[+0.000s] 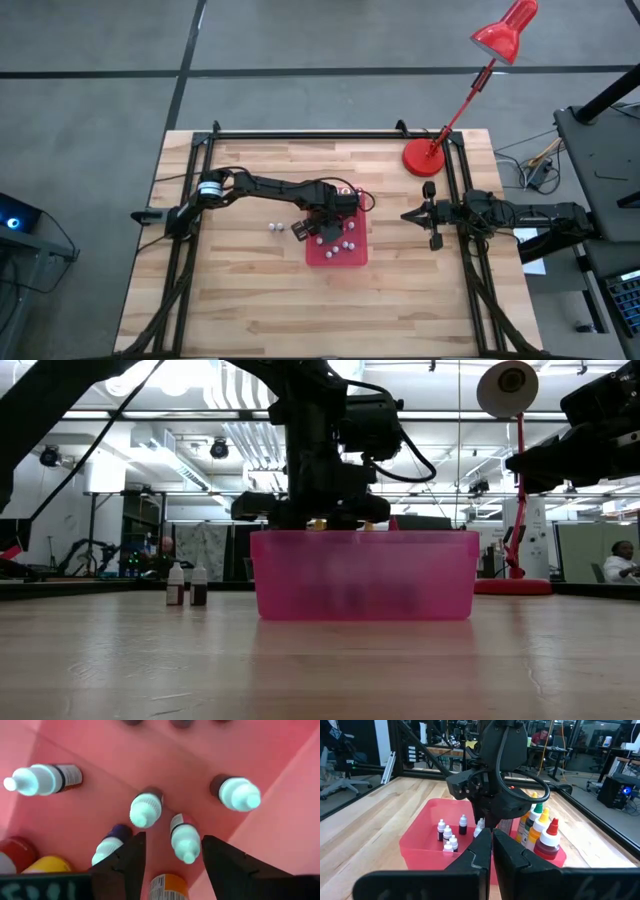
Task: Pick & Place food coloring
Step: Put the small food coloring bottle into the red bin
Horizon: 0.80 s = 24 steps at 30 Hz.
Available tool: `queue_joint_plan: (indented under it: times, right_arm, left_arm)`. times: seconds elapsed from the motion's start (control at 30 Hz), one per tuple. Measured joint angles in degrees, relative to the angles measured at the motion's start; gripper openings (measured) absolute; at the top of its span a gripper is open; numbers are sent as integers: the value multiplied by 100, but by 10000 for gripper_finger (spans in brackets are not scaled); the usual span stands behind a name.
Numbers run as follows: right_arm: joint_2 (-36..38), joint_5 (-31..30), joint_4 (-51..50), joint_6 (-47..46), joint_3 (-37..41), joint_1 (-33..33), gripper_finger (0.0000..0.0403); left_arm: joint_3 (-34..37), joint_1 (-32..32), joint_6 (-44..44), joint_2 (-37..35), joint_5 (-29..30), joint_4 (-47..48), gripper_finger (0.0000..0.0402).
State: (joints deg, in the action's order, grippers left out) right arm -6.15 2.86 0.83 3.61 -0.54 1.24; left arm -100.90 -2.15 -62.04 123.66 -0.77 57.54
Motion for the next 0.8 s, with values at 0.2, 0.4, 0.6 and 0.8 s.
queue_joint_plan:
  times: [0.2, 0.4, 0.6, 0.8]
  right_arm:
    - [2, 1, 1, -4, 0, 1, 9]
    - [-1, 1, 0, -12, 0, -1, 9]
    - [-3, 1, 0, -4, 0, -1, 9]
    - [-2, -1, -2, -2, 0, -1, 9]
  left_arm:
    - [0, 0, 31, -7, 265, 50, 165]
    - [0, 0, 96, -161, 238, 234, 165]
    - [-86, 15, 330, -199, 237, 386, 165]
    - [-357, 105, 638, -280, 210, 722, 165]
